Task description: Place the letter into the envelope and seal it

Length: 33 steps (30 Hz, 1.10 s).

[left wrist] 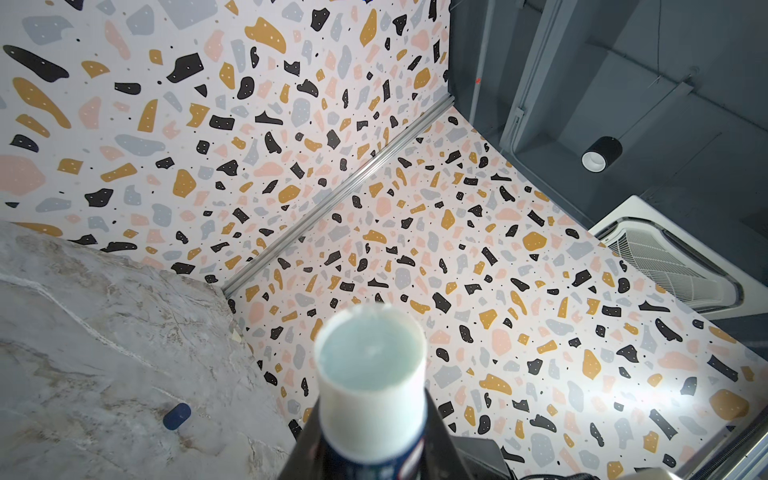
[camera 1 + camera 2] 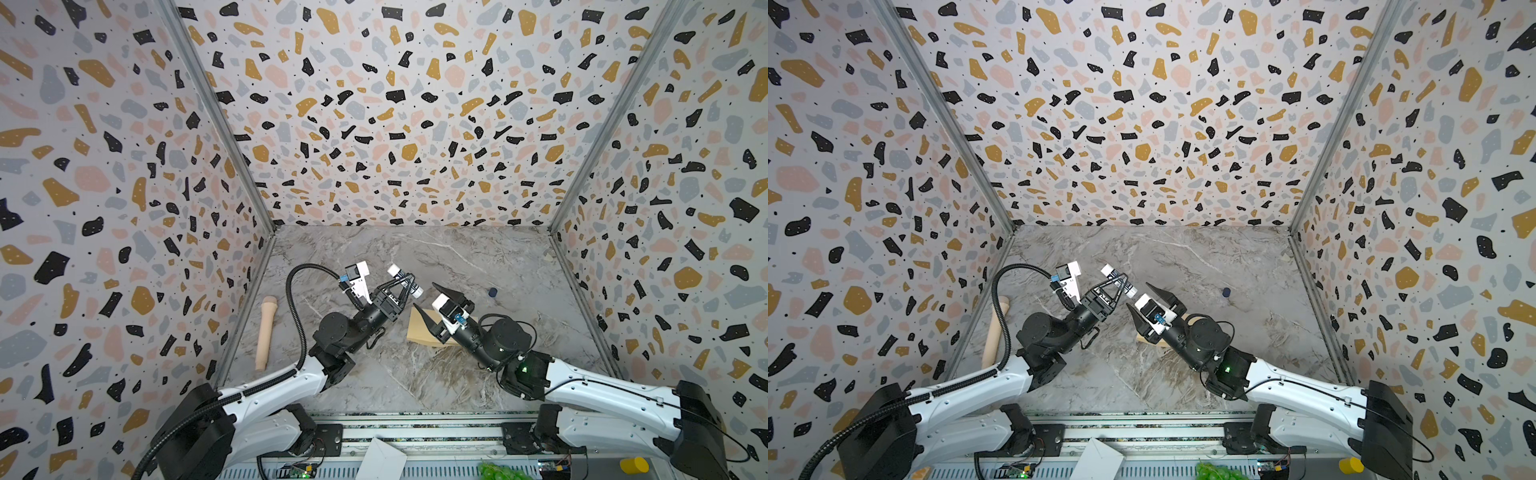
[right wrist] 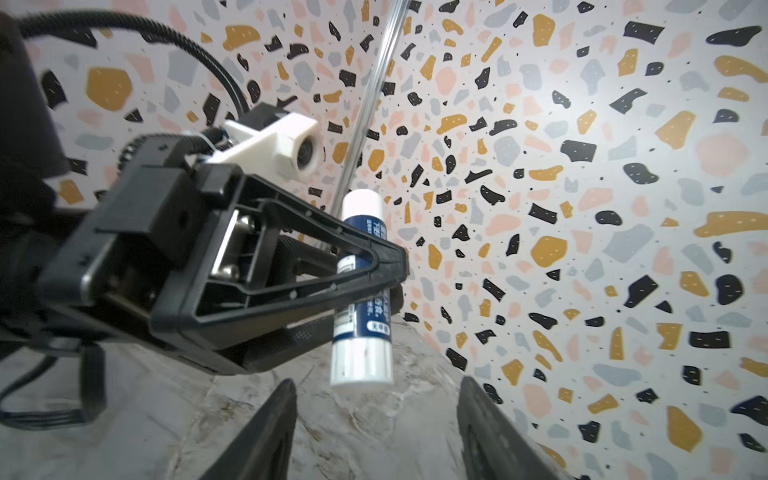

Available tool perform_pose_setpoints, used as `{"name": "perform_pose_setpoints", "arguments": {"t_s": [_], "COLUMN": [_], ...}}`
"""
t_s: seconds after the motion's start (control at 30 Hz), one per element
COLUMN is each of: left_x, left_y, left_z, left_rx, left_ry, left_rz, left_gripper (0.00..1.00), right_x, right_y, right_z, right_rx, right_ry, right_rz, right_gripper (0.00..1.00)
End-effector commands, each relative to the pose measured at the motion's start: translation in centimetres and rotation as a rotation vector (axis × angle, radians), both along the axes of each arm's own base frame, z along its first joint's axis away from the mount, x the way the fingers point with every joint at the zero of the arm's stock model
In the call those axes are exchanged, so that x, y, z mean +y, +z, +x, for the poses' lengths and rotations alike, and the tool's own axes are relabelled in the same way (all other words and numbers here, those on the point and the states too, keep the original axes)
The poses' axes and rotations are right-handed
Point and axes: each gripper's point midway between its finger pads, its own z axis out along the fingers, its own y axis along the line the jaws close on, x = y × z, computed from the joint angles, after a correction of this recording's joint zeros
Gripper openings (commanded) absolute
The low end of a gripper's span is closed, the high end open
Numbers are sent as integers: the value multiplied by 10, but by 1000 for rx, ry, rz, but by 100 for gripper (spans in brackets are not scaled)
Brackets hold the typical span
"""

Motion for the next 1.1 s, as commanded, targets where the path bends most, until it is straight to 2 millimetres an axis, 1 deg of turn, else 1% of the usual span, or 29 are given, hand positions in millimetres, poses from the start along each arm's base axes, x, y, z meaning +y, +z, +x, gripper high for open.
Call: {"name": "perform_pose_setpoints", "arguments": {"t_s": [0.0,0.07,0.17,0.33,0.4,0.57,0.63,0.7,0.73,0.87,1.0,1.07], "left_x": [7,7,7,7,7,7,6,6,6,5,4,2], "left_y": [35,34,34,31,31,31,30,30,30,29,25,26], "left_z": [-8,-7,-7,-7,-7,-7,-7,-7,-7,-7,-9,-14], "left_rx": [-72,-69,-67,-61,-60,-58,-56,-56,-56,-58,-89,-136], "left_ry": [-3,-3,-4,-3,-2,-4,-4,-6,-8,-10,-7,-17], "left_rz": [-75,-75,-74,-72,-71,-70,-71,-72,-71,-66,-35,-23], "left_gripper": [0,0,0,0,0,0,0,0,0,0,0,0], "right_x": [-8,-3,3,7,7,7,9,10,11,11,12,10], "right_y": [20,21,20,23,24,26,25,24,22,24,26,28], "right_z": [7,7,9,9,10,9,9,10,11,11,8,7], "right_rx": [-101,-109,-105,-100,-98,-91,-87,-84,-81,-61,26,134], "right_ry": [-127,-127,-128,-128,-128,-124,-120,-124,-126,-118,-24,104], "right_rz": [-4,-4,-11,8,14,30,26,18,14,37,86,143], "right_gripper": [57,53,50,41,39,39,33,31,29,16,8,5]}}
